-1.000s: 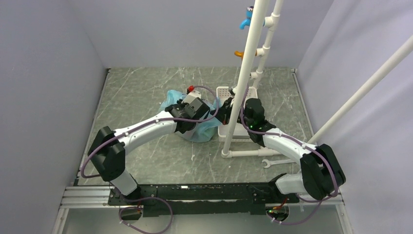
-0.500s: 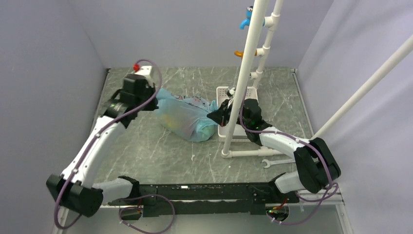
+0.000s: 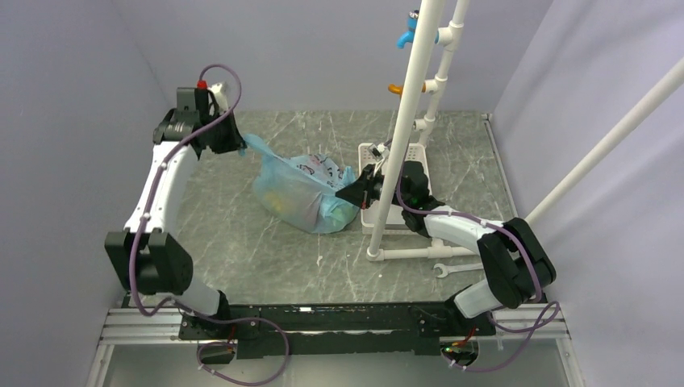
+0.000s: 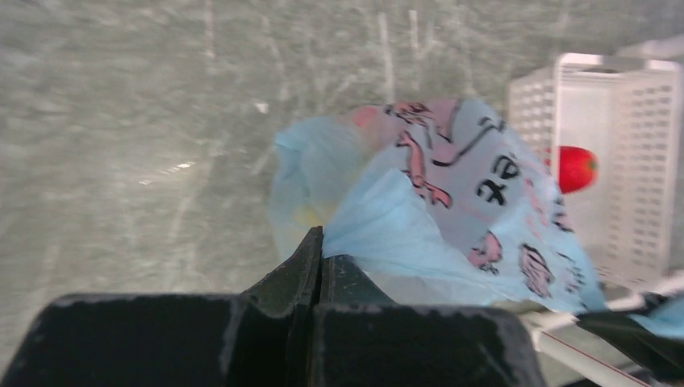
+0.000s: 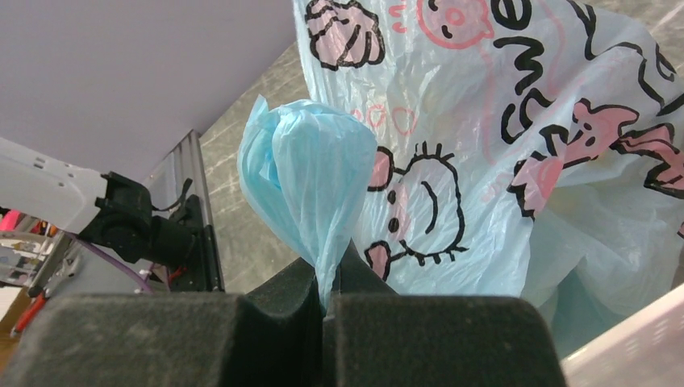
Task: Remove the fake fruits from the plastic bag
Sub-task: Adjust the plastic bag at the center of the board.
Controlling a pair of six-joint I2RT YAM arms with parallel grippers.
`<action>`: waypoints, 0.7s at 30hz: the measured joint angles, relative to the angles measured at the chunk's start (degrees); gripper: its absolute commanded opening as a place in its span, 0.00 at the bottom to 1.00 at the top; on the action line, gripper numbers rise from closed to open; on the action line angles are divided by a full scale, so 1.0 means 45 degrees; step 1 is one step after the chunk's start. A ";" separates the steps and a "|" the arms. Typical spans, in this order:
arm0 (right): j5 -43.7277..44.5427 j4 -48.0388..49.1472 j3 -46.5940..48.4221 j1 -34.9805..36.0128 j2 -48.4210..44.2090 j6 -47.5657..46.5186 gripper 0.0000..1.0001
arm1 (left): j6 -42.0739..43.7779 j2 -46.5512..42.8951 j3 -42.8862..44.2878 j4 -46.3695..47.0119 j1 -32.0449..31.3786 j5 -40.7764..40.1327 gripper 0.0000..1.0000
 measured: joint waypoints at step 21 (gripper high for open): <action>0.0374 0.0024 0.0000 0.0078 -0.0112 0.0165 0.00 | 0.1579 0.1865 0.2089 -0.2108 -0.0500 -0.3225 0.99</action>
